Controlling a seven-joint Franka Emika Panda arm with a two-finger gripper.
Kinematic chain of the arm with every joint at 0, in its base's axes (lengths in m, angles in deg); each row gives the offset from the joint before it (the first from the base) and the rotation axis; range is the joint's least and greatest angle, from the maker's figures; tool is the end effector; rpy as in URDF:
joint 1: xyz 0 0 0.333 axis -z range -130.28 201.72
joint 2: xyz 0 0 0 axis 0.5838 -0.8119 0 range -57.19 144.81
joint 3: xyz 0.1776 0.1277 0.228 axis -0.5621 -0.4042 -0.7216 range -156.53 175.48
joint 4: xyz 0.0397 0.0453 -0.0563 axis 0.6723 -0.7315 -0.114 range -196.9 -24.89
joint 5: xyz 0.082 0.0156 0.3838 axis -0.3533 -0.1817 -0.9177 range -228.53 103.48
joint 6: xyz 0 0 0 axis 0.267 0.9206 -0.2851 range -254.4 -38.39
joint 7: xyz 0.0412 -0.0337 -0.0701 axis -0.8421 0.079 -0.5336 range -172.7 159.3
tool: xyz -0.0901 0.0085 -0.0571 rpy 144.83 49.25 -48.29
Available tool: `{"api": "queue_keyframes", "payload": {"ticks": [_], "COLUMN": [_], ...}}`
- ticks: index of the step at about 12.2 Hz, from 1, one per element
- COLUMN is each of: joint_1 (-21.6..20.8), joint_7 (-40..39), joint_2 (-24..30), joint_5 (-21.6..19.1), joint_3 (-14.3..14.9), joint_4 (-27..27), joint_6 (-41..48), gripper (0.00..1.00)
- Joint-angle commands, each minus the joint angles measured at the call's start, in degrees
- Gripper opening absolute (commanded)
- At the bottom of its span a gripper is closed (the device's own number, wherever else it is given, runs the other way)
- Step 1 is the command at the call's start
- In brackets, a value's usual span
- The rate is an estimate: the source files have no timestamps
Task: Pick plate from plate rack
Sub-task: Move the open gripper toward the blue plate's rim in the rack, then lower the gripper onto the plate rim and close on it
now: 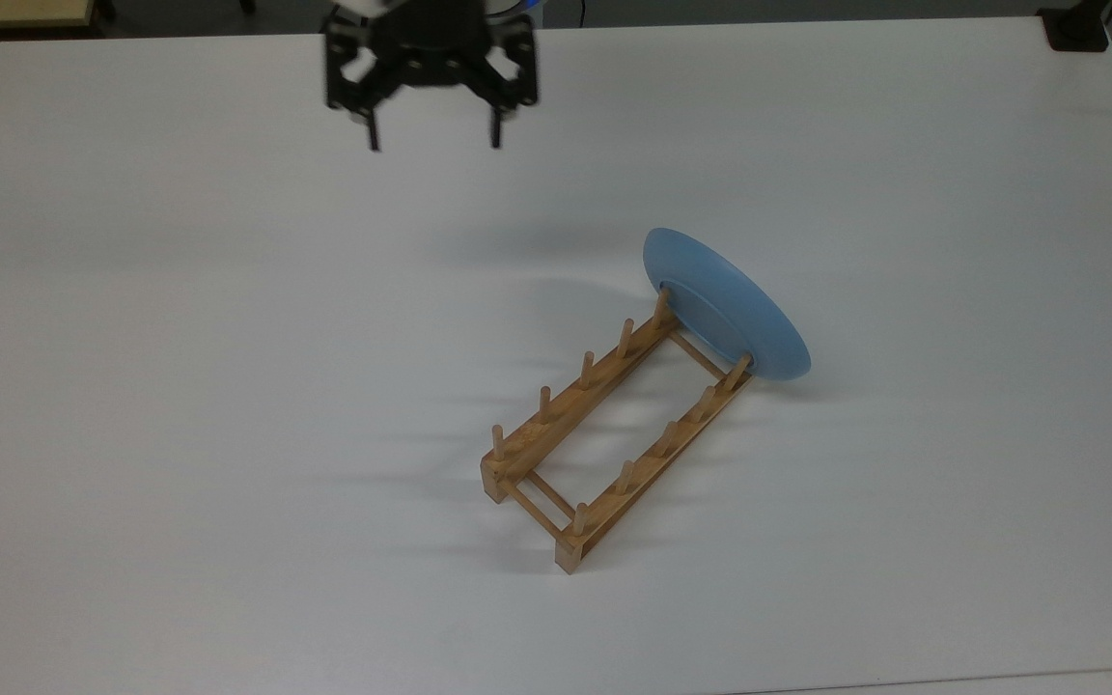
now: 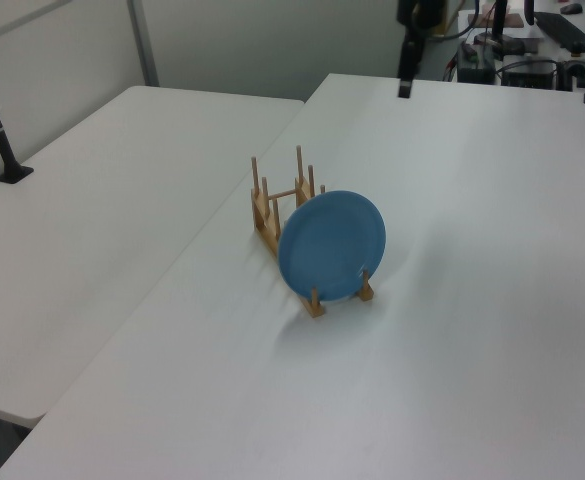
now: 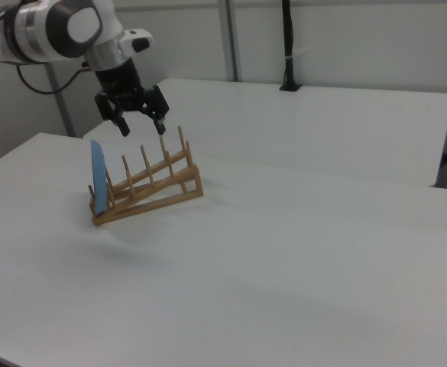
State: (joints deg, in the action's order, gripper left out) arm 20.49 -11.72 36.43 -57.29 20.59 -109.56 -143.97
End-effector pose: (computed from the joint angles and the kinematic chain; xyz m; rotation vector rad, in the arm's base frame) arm 0.6137 0.0440 0.5864 3.0054 0.2701 0.2272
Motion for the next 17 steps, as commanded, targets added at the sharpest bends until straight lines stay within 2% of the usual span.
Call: {"api": "queue_keyframes", "payload": {"ticks": [1, 4, 5, 7, 9, 12, 13, 14, 15, 17], "joint_1": [-7.6, -16.7, -17.8, -19.9, -20.6, -21.9, -22.3, -22.3, -22.2, -22.1], "joint_7": [-2.0, -0.4, 1.0, 6.7, 10.2, 12.8, 12.8, 12.8, 12.8, 12.8], "joint_2": [-1.7, -5.2, -6.3, -10.4, -12.8, -14.0, -13.9, -13.9, -13.9, -13.9], "joint_5": [4.1, 8.3, 9.3, 15.0, 19.7, 22.2, 22.2, 22.3, 22.8, 23.8], "joint_3": [0.1, 0.4, 0.4, 0.1, 0.1, -0.1, -0.6, -1.1, -1.6, -1.8], "joint_4": [0.8, 0.8, 0.8, 1.8, 1.8, 1.8, 1.9, 1.9, 1.8, 1.8], "joint_6": [-5.9, -6.6, -6.7, -8.7, -11.6, -12.3, -12.2, -12.2, -12.2, -12.2], "gripper": [0.87, 0.79, 0.78, 0.73, 0.62, 0.61, 0.56, 0.49, 0.37, 0.06]}}
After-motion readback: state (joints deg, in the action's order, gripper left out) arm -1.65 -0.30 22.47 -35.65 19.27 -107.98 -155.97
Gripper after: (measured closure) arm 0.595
